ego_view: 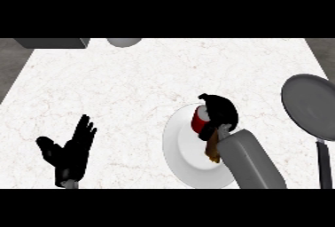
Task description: Pick the can from the plate and place it in the pan
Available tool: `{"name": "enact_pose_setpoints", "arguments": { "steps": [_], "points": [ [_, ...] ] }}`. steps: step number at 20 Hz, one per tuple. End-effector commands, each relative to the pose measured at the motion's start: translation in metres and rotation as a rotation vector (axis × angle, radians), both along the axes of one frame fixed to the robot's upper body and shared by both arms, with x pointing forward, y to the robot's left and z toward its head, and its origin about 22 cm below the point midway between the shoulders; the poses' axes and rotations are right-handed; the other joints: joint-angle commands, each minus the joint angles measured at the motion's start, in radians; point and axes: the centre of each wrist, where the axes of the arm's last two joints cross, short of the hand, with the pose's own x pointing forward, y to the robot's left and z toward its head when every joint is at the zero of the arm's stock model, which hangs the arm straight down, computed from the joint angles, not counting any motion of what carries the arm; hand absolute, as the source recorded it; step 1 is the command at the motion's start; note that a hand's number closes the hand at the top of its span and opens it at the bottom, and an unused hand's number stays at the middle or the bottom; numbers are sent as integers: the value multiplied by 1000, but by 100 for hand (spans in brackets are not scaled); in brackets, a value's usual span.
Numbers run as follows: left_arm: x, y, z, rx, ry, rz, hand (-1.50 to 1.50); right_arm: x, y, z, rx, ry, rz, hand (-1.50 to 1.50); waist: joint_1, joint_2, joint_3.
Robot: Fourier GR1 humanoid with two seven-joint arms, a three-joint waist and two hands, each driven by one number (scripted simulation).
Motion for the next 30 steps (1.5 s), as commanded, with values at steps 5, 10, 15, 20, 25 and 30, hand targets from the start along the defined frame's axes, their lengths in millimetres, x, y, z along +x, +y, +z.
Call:
{"name": "enact_pose_setpoints", "arguments": {
  "steps": [5,10,15,20,25,30],
  "points": [
    [-12,-12,3,8,-4,-10,0,14,14,-21,-13,-99,120,150,5,2,0],
    [0,-26,-2,10,18,-12,0,4,-8,-33,-10,-121,73,150,-1,2,0],
    [2,-4,-1,9,8,-10,0,10,-14,-40,-94,-58,-165,150,2,3,0],
    [16,-7,6,6,7,5,0,7,-7,-36,-106,-61,-170,150,-4,1,0],
    [-4,-11,-4,10,12,19,0,4,-1,-9,-184,-324,-183,150,-5,-2,0],
    [-13,7,-3,0,27,17,0,-3,12,44,-230,-656,-329,150,-20,-13,-2]
  ]
}}
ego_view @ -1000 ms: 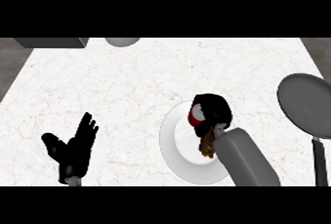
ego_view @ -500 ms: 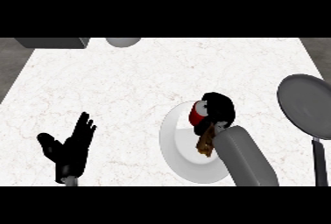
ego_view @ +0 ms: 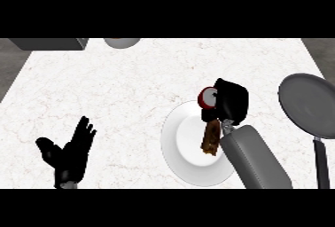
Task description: Pick the can from the plate and place it in the pan
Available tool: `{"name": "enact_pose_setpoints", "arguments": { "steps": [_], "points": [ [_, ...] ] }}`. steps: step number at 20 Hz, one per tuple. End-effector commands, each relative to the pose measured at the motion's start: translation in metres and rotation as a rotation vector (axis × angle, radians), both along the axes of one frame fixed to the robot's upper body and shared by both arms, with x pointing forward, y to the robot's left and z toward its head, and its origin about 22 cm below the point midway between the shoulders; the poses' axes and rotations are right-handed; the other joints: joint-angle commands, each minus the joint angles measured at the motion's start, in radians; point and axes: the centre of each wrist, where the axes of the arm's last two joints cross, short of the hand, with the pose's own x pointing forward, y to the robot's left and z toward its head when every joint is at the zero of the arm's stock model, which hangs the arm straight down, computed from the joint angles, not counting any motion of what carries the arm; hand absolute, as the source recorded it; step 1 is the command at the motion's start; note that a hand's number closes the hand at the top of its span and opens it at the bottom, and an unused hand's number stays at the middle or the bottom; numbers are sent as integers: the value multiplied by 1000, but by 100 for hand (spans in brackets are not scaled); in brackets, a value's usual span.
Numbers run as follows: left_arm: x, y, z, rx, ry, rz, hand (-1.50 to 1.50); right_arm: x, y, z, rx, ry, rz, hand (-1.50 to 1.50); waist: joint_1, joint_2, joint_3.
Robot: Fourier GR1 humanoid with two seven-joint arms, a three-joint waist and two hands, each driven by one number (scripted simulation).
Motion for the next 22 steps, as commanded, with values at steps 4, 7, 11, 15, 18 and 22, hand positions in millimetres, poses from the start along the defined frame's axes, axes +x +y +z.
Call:
{"name": "enact_pose_setpoints", "arguments": {
  "steps": [4,7,11,15,18,22],
  "points": [
    [-7,1,-3,14,2,5,0,-22,9,68,23,-289,-157,150,-4,1,0],
    [-6,-12,5,11,-20,4,0,-34,-16,85,20,-309,-191,150,0,3,1],
    [2,-7,2,7,-6,-1,0,-13,-49,95,36,-297,-268,150,9,8,1],
    [3,7,3,-4,-15,-26,0,-1,-86,96,118,-353,-280,150,11,9,1],
    [-10,4,6,-8,-13,-28,0,9,-108,76,117,-360,-309,150,15,9,1],
    [9,-9,10,5,-17,-16,0,22,-169,65,51,-385,-357,150,15,12,2]
  ]
}}
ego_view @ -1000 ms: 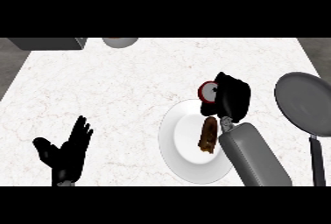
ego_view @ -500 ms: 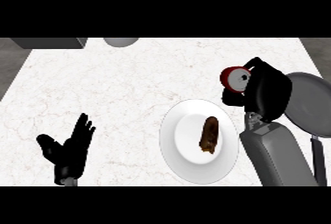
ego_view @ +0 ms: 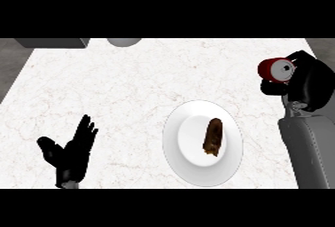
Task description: Pick the can from the plate and place it in the pan
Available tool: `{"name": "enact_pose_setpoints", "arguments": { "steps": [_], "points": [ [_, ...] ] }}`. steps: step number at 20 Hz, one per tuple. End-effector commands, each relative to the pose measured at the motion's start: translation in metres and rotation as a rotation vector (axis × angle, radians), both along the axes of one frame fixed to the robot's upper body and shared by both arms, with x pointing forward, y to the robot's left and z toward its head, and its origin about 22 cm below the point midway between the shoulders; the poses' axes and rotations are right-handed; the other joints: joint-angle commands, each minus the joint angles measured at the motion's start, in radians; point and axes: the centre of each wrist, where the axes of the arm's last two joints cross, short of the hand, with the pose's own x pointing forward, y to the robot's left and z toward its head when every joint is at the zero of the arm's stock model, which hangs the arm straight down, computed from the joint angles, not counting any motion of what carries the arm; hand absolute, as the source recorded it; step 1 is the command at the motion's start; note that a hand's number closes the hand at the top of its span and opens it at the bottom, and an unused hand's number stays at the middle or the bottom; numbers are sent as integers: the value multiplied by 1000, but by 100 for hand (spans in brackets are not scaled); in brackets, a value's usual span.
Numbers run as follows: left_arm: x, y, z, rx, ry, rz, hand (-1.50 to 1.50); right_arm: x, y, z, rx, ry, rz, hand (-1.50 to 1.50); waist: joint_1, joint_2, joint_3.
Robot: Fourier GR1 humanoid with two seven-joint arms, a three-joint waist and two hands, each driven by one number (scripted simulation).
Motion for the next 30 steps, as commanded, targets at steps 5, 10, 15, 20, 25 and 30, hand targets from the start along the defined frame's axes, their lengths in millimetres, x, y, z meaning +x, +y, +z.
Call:
{"name": "enact_pose_setpoints", "arguments": {
  "steps": [5,10,15,20,25,30],
  "points": [
    [7,3,-6,10,-12,-5,0,29,-94,-29,-36,-4,-88,150,11,5,0],
    [13,-1,-4,-17,-20,-9,0,22,-150,-44,29,-65,-107,150,20,10,2],
    [24,-8,5,3,-15,-27,0,8,-194,-56,21,-32,-124,150,40,22,5],
    [20,-19,1,12,-38,-48,0,-6,-224,-56,106,205,-184,-150,58,30,7],
    [20,-9,10,-12,-37,-62,0,-10,-227,-61,55,145,-142,-150,72,31,9],
    [17,-10,3,-3,-28,-52,0,6,-209,-58,228,-99,-27,-150,54,28,12]
  ]
}}
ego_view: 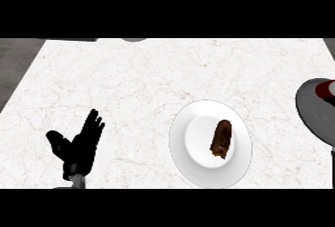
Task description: Pick the can from the plate and place it in the pan
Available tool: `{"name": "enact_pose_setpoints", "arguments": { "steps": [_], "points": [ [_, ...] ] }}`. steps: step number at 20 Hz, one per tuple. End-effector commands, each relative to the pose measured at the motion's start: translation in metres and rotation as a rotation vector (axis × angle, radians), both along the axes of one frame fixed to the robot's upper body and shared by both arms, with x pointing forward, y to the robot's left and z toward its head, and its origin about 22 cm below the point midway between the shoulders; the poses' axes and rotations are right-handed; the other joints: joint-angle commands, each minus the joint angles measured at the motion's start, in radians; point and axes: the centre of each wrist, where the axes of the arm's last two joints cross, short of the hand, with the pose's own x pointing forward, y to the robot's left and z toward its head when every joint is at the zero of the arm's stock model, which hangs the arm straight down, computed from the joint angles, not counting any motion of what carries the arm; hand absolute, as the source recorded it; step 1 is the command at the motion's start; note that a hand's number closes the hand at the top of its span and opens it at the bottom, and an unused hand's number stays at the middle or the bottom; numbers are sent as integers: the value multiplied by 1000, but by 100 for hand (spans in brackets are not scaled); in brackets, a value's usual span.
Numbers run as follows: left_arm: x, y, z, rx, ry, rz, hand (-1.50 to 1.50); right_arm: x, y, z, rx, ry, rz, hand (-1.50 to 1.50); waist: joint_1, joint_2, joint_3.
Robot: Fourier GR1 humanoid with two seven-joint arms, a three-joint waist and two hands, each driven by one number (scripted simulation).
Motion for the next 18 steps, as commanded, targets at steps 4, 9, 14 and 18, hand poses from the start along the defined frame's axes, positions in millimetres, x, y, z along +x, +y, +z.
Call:
{"name": "enact_pose_setpoints", "arguments": {
  "steps": [4,9,14,18],
  "points": [
    [-1,14,-3,15,11,39,0,14,8,12,285,-361,91,-150,-21,-5,1],
    [-5,16,4,16,4,41,0,-25,-37,12,475,-527,134,-150,-46,-16,-1],
    [-13,11,9,-9,16,47,0,-65,-63,-7,606,-596,233,-150,-47,-23,-4],
    [-3,8,-7,1,38,57,0,-103,-85,-18,680,-596,364,-150,-71,-24,-7]
  ]
}}
